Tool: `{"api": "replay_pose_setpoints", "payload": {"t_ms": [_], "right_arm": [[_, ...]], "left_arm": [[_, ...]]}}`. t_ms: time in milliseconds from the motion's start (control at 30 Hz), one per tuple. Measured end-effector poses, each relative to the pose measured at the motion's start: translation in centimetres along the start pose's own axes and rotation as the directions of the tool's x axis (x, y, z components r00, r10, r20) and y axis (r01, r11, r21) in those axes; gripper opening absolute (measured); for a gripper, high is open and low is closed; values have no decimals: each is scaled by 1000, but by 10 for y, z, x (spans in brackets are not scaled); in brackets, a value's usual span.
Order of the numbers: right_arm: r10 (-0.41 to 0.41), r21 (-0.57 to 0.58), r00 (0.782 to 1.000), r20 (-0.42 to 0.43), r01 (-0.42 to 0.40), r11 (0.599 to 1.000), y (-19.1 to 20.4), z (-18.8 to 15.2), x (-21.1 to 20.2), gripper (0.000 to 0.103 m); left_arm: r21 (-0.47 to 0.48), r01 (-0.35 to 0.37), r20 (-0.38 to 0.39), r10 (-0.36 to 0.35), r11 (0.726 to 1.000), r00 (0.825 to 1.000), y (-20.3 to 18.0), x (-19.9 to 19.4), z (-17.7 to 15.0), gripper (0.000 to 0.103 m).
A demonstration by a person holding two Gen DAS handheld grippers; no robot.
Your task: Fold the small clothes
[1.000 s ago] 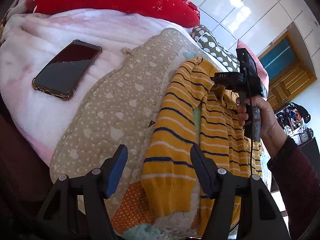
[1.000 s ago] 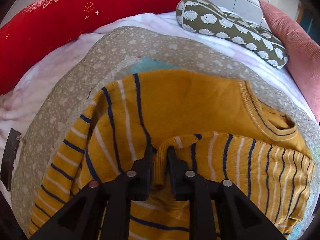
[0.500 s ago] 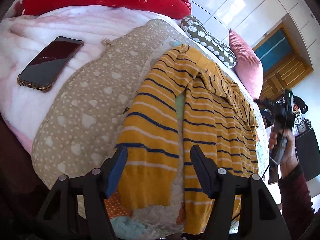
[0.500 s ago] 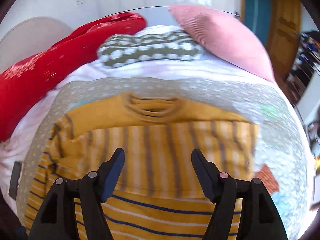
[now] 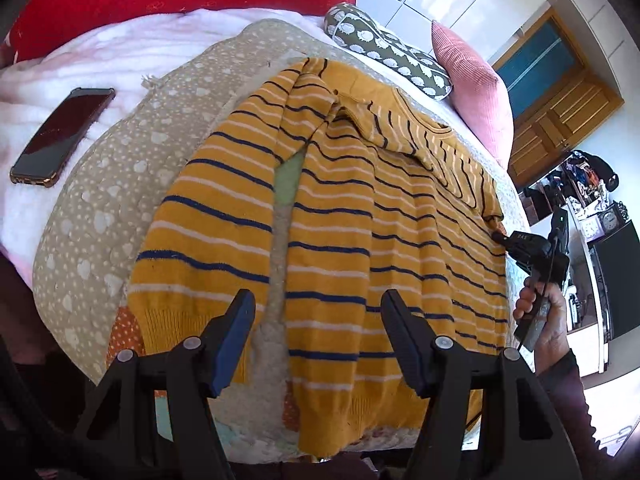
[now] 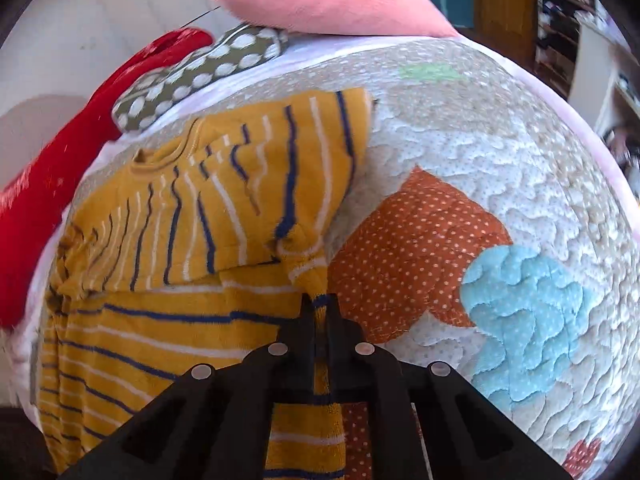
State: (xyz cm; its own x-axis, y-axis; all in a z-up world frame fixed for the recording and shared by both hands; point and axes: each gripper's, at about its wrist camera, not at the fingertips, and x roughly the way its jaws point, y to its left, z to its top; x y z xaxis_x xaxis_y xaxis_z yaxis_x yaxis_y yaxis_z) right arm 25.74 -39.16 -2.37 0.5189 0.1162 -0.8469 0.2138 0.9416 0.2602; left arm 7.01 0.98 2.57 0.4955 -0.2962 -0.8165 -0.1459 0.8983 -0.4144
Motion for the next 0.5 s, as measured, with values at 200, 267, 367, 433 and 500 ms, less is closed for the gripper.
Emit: {"api": "replay_pose_setpoints", "payload": {"t_ms": [200, 267, 367, 433, 500], "right_arm": [[-2, 148, 1000, 4, 1, 989, -33, -1, -4, 3], [-46, 119, 998, 35, 41, 992, -31, -8, -21, 7], [85, 117, 996, 21, -87, 989, -46, -35, -52, 26], [180, 111, 984, -20, -176, 978, -54, -66, -71, 50], [236, 87, 969, -69, -230, 969, -57, -105, -87, 53]], "left_arm": [[26, -13, -12, 14, 1000, 1000, -14, 1, -7, 64], [36, -12, -27, 13, 999, 1000, -17, 5, -13, 64], [46, 4, -58, -2, 999, 998, -16, 15, -25, 64], [37, 24, -86, -20, 999, 996, -14, 22, -33, 64], [23, 37, -103, -35, 999, 994, -12, 27, -38, 64]]}}
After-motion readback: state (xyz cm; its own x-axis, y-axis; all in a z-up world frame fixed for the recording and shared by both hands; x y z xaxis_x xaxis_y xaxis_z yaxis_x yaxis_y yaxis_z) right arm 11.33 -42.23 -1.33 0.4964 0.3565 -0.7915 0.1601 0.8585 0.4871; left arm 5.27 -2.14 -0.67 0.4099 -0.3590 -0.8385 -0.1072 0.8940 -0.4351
